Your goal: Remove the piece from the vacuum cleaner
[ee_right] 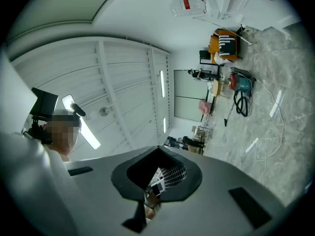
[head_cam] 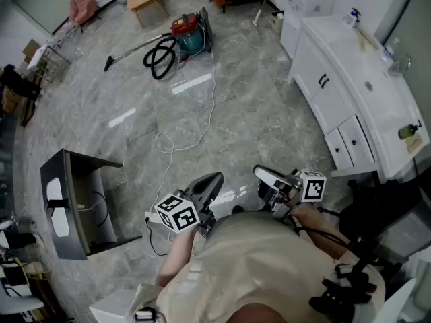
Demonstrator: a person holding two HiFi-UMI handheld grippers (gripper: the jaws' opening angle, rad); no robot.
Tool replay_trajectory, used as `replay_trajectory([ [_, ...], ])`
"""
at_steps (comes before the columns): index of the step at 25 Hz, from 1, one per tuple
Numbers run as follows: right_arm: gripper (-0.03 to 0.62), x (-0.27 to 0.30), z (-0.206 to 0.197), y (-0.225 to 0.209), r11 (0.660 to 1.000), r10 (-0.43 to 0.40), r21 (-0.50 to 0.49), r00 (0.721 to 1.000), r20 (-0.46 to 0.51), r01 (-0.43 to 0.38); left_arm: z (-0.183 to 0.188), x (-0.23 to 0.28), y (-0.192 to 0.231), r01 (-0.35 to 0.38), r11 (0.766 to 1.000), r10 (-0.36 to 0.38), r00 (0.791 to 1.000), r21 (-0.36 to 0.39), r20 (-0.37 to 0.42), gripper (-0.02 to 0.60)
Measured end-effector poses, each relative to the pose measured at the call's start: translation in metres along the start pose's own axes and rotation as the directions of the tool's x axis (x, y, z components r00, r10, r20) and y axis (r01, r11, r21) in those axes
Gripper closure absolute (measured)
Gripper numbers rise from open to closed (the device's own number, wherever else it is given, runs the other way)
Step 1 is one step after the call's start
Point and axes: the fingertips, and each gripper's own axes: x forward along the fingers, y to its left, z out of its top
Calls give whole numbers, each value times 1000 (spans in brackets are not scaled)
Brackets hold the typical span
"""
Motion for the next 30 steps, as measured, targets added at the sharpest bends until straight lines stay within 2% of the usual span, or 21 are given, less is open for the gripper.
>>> replay_trajectory([
  [7, 592, -29, 43, 6, 999, 18, -38, 999, 36, -16, 6, 55, -24, 20, 999, -18, 999, 42, -39, 577],
  [11, 594, -41, 69, 11, 996, 29, -86, 999, 27, -27, 14, 82, -34, 10, 998, -9, 1000, 58, -26, 577],
  [15, 592, -57, 91, 12, 997, 41, -71, 999, 8, -40, 16, 104, -41, -14, 999, 14, 1000, 45, 0, 577],
  [22, 594, -74, 121, 27, 987, 136, -78, 988, -72, -142, 20, 139, -52, -65, 997, 64, 997, 39, 44, 577],
  [30, 593, -89, 140, 38, 963, 261, -43, 958, -118, -267, 40, 164, -65, -94, 991, 87, 993, 92, 75, 577],
])
